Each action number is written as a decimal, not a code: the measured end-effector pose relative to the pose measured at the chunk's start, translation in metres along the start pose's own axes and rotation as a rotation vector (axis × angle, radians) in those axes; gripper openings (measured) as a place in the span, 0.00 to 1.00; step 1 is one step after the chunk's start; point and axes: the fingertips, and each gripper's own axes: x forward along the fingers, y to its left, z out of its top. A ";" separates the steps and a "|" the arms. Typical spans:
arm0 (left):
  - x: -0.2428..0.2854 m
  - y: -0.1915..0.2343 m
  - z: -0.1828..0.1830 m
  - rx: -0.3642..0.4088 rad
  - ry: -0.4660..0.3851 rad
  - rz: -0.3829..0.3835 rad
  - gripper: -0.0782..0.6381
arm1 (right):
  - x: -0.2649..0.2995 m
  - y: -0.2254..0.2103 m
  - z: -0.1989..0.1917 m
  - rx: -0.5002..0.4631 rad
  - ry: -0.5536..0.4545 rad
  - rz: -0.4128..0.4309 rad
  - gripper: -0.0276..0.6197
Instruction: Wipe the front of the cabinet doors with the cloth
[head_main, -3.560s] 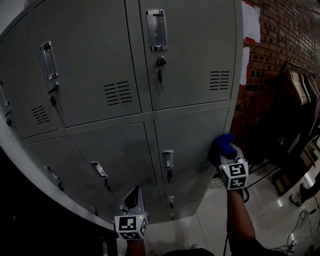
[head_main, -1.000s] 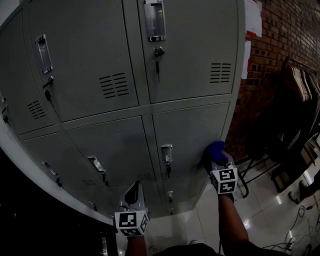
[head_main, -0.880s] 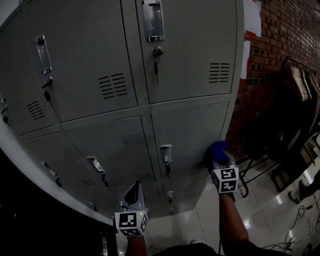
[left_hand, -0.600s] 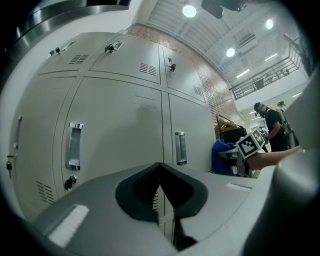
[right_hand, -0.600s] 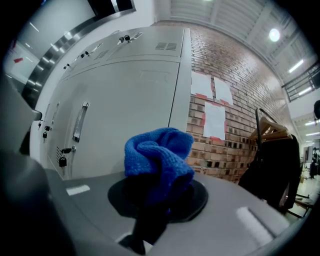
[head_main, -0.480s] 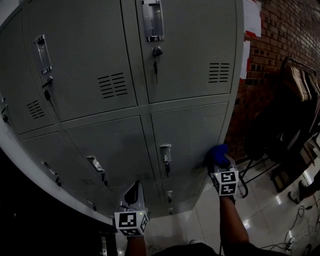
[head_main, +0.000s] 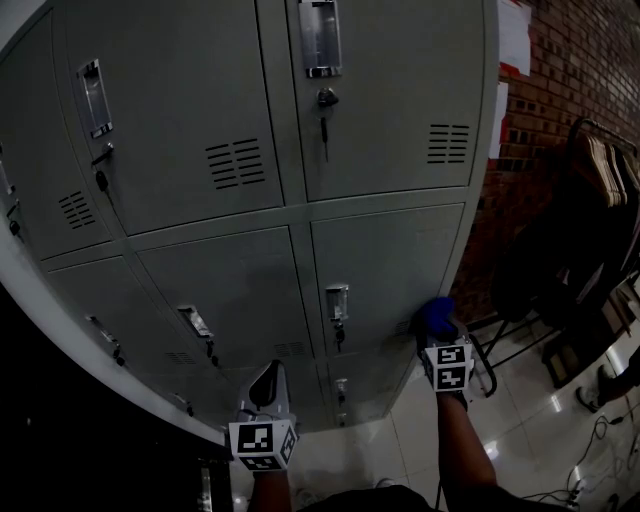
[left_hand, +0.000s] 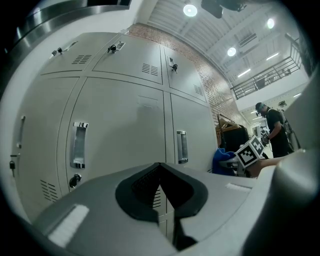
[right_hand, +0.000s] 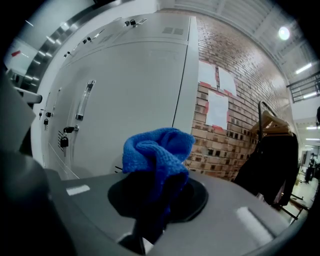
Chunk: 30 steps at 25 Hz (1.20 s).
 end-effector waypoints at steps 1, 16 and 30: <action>-0.001 0.000 0.000 0.000 0.000 0.001 0.13 | 0.002 0.001 -0.001 0.001 0.005 0.002 0.13; -0.011 0.011 -0.001 0.000 0.000 0.022 0.13 | 0.011 0.077 -0.005 -0.038 0.017 0.155 0.13; -0.021 0.025 -0.004 -0.006 0.004 0.050 0.13 | 0.011 0.139 0.007 -0.069 -0.006 0.288 0.13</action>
